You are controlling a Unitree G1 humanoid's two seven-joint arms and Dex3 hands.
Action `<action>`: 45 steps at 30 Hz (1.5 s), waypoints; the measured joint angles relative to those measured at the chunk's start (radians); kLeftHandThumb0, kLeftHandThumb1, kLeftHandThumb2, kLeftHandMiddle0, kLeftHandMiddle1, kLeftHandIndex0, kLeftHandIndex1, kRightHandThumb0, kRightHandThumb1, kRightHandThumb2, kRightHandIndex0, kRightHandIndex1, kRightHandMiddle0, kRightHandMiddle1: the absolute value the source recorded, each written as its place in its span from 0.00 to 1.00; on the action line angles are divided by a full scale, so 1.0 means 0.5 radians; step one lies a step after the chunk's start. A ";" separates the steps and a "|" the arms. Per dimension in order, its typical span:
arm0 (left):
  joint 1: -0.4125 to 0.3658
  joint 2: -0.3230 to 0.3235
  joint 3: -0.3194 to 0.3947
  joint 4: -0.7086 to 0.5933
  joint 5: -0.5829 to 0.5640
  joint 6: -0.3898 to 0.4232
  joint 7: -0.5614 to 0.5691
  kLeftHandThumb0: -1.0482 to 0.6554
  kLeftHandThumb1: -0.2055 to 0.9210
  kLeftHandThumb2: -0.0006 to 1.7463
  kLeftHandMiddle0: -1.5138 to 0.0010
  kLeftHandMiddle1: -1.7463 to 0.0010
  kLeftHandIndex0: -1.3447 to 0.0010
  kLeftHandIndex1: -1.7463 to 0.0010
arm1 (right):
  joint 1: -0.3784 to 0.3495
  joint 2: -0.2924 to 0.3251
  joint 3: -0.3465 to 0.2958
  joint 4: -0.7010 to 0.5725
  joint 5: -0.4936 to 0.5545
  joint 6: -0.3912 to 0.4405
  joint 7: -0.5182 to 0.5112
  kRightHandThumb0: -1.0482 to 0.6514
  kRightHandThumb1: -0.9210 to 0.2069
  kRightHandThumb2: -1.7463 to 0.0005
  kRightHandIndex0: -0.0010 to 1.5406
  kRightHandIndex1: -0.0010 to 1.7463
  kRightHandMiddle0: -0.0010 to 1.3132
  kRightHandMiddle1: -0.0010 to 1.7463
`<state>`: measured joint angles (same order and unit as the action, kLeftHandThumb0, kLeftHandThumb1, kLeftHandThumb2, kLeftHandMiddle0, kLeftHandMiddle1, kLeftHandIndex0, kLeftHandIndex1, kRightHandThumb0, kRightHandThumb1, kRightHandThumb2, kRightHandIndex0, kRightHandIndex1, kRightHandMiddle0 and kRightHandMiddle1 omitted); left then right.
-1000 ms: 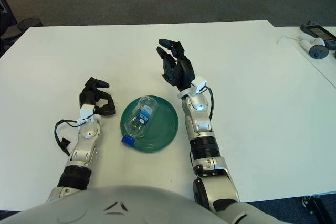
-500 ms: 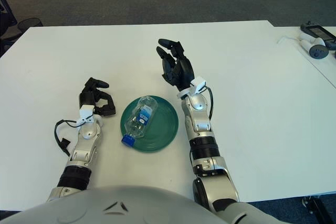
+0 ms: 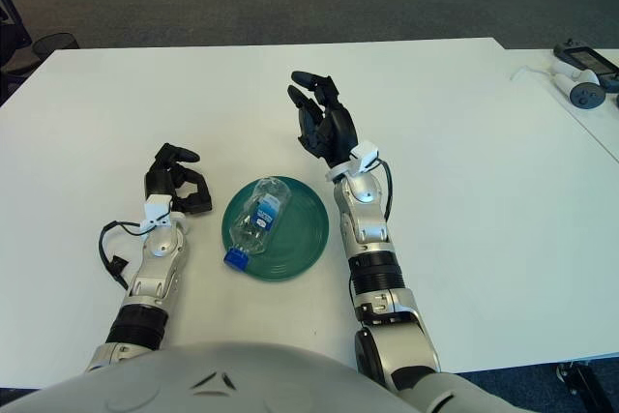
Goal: Put the bottle into the plate.
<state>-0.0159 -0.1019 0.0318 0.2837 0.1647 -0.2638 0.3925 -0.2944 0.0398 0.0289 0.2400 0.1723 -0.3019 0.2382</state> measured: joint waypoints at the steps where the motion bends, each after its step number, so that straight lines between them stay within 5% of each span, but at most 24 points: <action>1: 0.000 0.000 0.000 0.000 0.000 0.001 0.000 0.61 0.13 1.00 0.42 0.00 0.49 0.00 | 0.000 0.001 0.000 0.000 -0.001 0.000 0.000 0.30 0.00 0.63 0.23 0.01 0.00 0.53; 45: 0.003 -0.007 -0.002 -0.067 -0.001 0.078 -0.020 0.61 0.16 0.97 0.43 0.01 0.52 0.00 | 0.000 0.006 -0.001 0.000 -0.005 0.000 0.001 0.30 0.00 0.63 0.23 0.01 0.00 0.53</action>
<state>-0.0142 -0.1054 0.0307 0.2501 0.1641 -0.2249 0.3825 -0.2944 0.0427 0.0283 0.2402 0.1697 -0.3019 0.2388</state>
